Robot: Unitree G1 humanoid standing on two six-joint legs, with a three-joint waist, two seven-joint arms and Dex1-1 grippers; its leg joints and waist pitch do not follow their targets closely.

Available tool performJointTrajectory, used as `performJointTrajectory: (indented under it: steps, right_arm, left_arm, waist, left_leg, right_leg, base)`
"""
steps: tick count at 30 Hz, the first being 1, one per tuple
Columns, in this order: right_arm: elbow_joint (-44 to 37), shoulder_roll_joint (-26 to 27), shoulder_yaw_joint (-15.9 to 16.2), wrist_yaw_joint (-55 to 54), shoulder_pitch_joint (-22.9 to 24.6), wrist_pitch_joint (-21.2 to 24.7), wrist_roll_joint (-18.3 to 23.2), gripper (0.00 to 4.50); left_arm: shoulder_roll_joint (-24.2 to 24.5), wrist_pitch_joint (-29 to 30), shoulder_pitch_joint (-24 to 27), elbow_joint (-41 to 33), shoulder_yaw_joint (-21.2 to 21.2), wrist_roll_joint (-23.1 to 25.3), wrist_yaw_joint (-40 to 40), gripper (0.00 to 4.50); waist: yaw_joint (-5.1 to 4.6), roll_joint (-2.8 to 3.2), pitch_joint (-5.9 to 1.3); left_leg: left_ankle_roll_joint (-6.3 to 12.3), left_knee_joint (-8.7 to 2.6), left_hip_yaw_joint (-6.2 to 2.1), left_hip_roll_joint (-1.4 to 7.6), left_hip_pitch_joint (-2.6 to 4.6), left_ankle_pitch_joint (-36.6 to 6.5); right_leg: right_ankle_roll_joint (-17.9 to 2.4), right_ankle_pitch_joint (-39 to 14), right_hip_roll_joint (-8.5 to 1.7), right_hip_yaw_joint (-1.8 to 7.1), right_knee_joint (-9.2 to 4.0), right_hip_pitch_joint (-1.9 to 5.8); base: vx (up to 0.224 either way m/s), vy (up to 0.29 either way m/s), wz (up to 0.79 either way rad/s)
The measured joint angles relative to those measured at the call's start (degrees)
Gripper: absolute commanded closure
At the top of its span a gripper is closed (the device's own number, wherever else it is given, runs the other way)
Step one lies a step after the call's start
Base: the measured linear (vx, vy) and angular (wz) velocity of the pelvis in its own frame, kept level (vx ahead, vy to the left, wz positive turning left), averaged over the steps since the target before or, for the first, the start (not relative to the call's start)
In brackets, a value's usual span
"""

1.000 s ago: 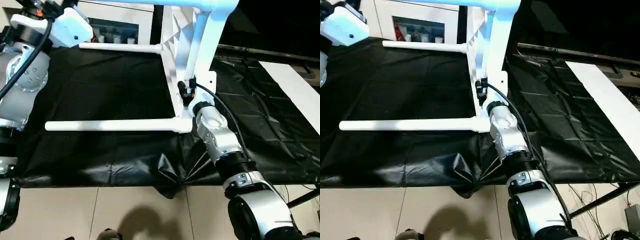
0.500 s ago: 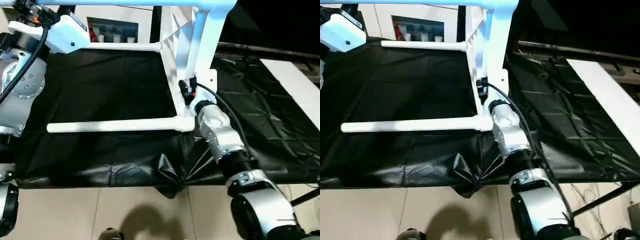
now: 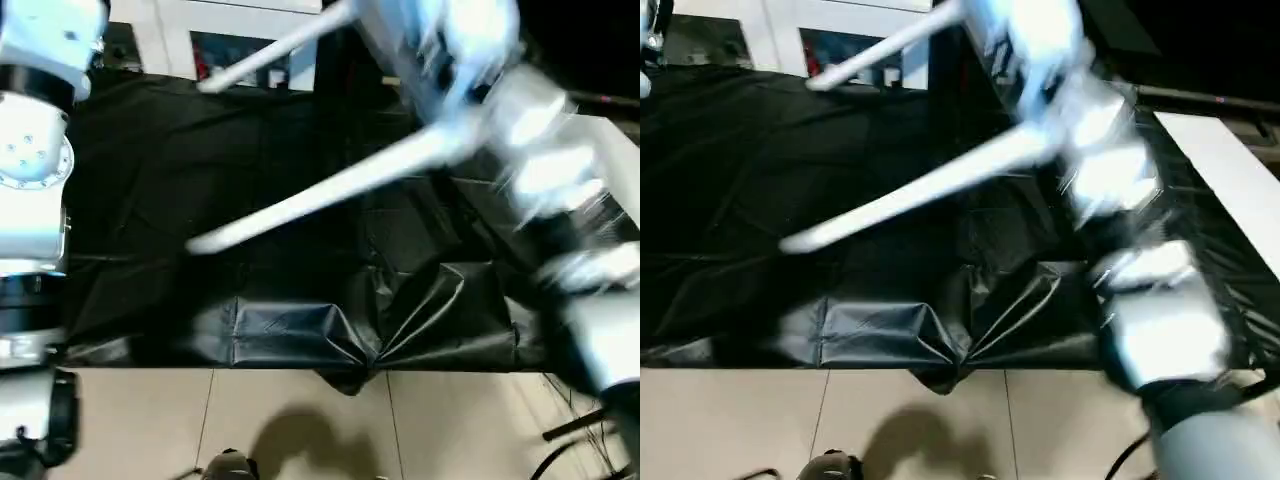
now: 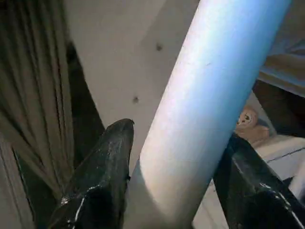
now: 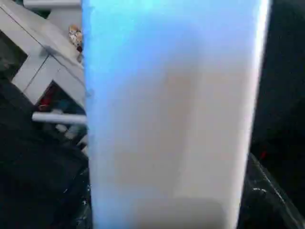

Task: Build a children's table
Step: Flip table

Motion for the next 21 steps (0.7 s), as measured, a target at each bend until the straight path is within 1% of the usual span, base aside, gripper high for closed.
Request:
performJointTrajectory:
  steps: [3,5,7,9,11,12,14,15,18,21]
  right_arm:
    - [0.67,-1.46,1.26,2.0,-2.88,-0.52,-1.38,2.62]
    - [2.04,-2.53,2.39,3.84,-5.48,-0.52,-2.52,2.62]
    - [3.02,-3.55,3.44,5.49,-8.27,-0.51,-3.81,2.63]
    - [4.09,-3.87,4.71,6.6,-10.72,-0.6,-5.5,2.63]
    - [6.41,-3.94,6.13,7.87,-13.92,-0.92,-7.18,2.63]
    - [7.29,-3.85,6.76,8.37,-15.24,-1.08,-8.03,2.63]
    - [8.0,-3.66,7.09,8.48,-16.14,-1.69,-8.86,2.63]
    - [9.9,-3.11,7.59,8.47,-17.6,-2.58,-9.63,2.63]
    - [13.78,-2.01,9.37,8.48,-20.81,-4.69,-11.33,2.63]
    - [15.54,-1.31,10.62,8.68,-22.37,-5.89,-12.48,2.63]
  left_arm:
    - [-1.73,1.24,1.13,-0.44,1.39,-2.33,-0.08,2.19]
    - [-3.27,3.32,1.83,-1.63,2.4,-3.91,-0.6,2.19]
    - [-4.55,5.31,2.53,-2.18,3.24,-6.19,-1.25,2.21]
    - [-5.57,7.47,3.78,-2.76,3.94,-8.56,-2.01,2.21]
    - [-6.45,9.8,5.1,-3.91,4.67,-10.76,-2.88,2.23]
    - [-6.92,10.84,6.02,-4.11,4.88,-11.8,-3.39,2.25]
    - [-7.53,11.9,6.77,-4.21,4.92,-12.85,-3.68,2.27]
    - [-7.69,13.11,7.55,-5.15,5.36,-13.31,-3.76,2.33]
    - [-8.84,16.7,9.24,-6.26,6.2,-14.71,-3.86,2.36]
    - [-9.61,18.25,10.85,-6.35,6.22,-15.43,-4.18,2.41]
  waist:
    - [-0.13,-0.12,0.0]
    - [-0.2,-0.13,0.01]
    - [-0.19,-0.29,0.01]
    - [-0.38,-0.64,0.03]
    - [-0.63,-0.81,0.01]
    - [-0.7,-1.02,-0.04]
    - [-0.72,-1.57,0.0]
    - [-0.93,-1.85,0.01]
    - [-1.24,-2.17,0.04]
    - [-1.28,-2.65,0.04]
  left_leg:
    - [0.01,0.16,-0.04,0.0,-0.06,-0.01]
    - [0.02,0.24,-0.03,0.0,-0.16,-0.01]
    - [0.02,0.25,-0.04,0.01,-0.18,-0.01]
    - [0.02,0.27,-0.06,0.02,-0.18,-0.01]
    - [0.02,0.29,-0.07,0.03,-0.19,-0.01]
    - [0.03,0.3,-0.08,0.03,-0.18,-0.02]
    - [0.03,0.3,-0.1,0.07,-0.2,-0.02]
    - [0.03,0.33,-0.12,0.08,-0.2,-0.02]
    - [0.13,0.42,-0.12,0.08,-0.27,-0.09]
    - [0.14,0.45,-0.15,0.08,-0.28,-0.1]
  right_leg:
    - [0.04,0.09,-0.01,0.0,0.01,0.04]
    - [0.05,0.16,-0.04,0.0,0.01,0.02]
    - [0.06,0.16,-0.03,-0.01,0.02,0.04]
    - [0.06,0.16,-0.02,-0.02,0.05,0.03]
    - [0.05,0.16,-0.01,-0.01,0.04,0.02]
    - [0.06,0.15,0.0,-0.01,0.04,0.02]
    - [0.07,0.15,0.03,-0.04,0.03,0.02]
    - [0.07,0.15,0.05,-0.04,0.03,0.02]
    - [0.07,0.15,0.04,-0.03,0.0,0.02]
    - [0.08,0.14,0.04,-0.05,-0.01,0.04]
  base:
    - [0.0,0.0,0.0]
    - [0.0,0.0,0.0]
    - [0.0,0.0,0.0]
    - [0.0,0.0,0.0]
    - [0.0,0.0,0.0]
    - [0.0,0.0,0.0]
    - [0.0,0.0,0.0]
    - [0.0,0.0,0.0]
    - [0.0,0.0,0.0]
    - [0.0,0.0,0.0]
